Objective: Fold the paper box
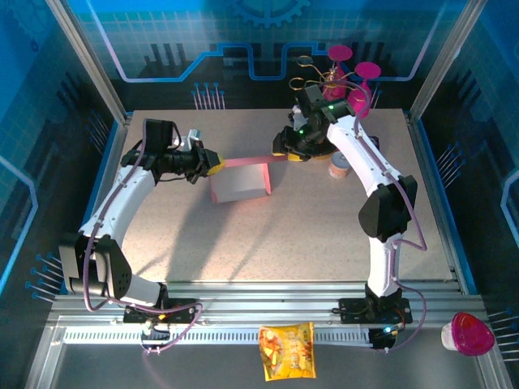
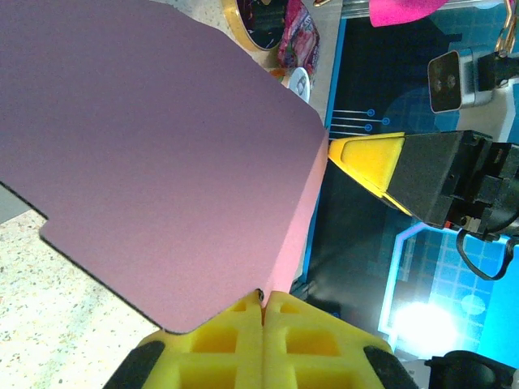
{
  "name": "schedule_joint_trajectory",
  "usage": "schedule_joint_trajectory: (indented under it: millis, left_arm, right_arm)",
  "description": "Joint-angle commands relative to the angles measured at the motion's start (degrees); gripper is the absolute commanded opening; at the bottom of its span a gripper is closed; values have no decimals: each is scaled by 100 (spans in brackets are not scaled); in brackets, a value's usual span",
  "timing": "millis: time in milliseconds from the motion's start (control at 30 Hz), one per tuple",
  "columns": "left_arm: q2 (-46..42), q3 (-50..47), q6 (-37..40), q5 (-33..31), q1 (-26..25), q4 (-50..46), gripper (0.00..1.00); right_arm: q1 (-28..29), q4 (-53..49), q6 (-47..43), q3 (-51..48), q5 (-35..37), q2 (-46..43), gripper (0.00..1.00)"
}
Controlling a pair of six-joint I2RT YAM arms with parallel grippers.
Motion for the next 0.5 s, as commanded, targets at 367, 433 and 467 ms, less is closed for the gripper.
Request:
schedule_joint_trajectory:
  millis: [367,433,467]
  left_arm:
    - [-85,100,80,305,-40,59,0]
    - [-80,111,72,310,-50,74,0]
    - [-76,120,71,309,-57,75,0]
  right_arm:
    - [-275,-493,-451,727,157,-89,53]
    - [-272,-458,-475,629,143,-61,53]
    - [-267,-413,-484,566,120,-41,53]
